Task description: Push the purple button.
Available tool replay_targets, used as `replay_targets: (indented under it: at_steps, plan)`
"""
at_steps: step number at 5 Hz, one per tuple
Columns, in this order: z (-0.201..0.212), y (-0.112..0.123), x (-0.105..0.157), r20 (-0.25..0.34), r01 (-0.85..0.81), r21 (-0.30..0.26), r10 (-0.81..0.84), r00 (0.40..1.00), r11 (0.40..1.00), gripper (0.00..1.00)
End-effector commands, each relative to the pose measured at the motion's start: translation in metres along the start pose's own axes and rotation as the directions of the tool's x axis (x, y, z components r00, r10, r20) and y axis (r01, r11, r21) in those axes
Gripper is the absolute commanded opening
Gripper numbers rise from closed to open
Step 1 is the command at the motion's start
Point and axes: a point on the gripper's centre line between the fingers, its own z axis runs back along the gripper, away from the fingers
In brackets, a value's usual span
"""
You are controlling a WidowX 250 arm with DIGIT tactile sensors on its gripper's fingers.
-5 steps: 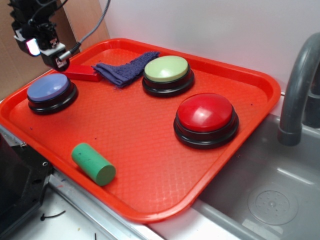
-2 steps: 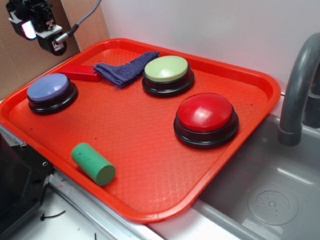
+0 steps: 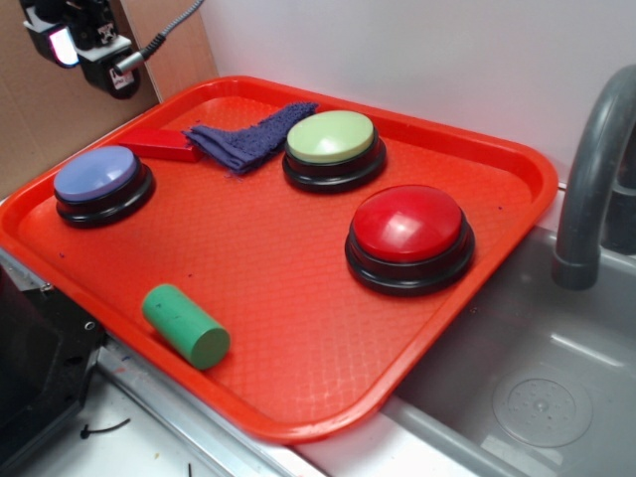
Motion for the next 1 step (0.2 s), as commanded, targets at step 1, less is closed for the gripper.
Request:
replay_targets:
  at_steps: [1]
  plan:
    - [0.0164,-0.0032,0.0078,0.037,0.008,0.010,-0.008,0.999,1.000,1.00]
